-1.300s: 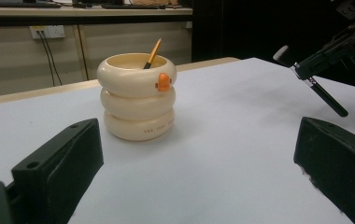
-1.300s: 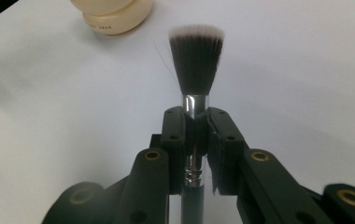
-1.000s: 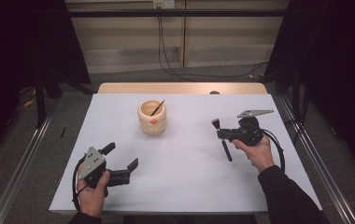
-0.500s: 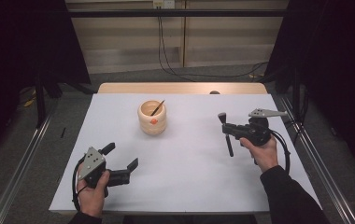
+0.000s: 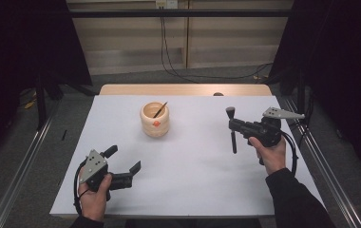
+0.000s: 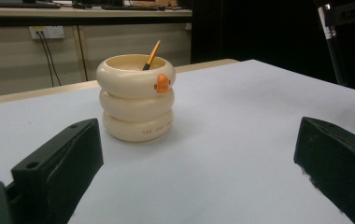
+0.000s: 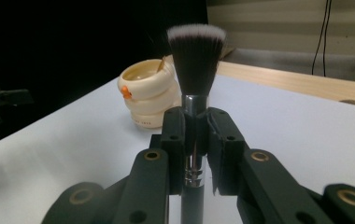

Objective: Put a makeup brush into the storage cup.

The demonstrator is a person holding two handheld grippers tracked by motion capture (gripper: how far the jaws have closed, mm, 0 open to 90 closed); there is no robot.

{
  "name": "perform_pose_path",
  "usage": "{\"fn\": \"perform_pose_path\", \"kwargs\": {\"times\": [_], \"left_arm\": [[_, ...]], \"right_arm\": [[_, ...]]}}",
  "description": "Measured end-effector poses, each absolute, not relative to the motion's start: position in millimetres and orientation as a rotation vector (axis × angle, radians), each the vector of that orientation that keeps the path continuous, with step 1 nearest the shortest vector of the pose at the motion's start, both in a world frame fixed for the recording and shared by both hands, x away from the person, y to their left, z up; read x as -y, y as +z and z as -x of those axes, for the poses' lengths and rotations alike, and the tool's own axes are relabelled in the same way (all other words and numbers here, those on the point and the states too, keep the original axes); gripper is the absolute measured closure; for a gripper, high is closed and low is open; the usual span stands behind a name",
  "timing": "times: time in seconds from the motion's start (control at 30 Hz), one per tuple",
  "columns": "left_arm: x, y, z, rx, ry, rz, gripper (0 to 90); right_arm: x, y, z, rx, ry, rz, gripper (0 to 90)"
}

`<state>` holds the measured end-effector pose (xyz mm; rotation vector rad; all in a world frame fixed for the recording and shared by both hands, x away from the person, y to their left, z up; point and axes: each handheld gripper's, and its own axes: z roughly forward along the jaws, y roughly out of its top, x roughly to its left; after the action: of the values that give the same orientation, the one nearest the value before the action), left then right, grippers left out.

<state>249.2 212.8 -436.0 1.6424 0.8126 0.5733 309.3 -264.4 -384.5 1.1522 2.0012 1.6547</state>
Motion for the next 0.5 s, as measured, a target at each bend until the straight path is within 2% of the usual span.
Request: {"fn": "perform_pose_path", "kwargs": {"times": [0.5], "left_arm": [[-216,-434,-250,-0.809,0.559,-1.629,2.0]], "right_arm": [[281,-365,-302,-1.921,1.749,-1.103,77.8]]}}
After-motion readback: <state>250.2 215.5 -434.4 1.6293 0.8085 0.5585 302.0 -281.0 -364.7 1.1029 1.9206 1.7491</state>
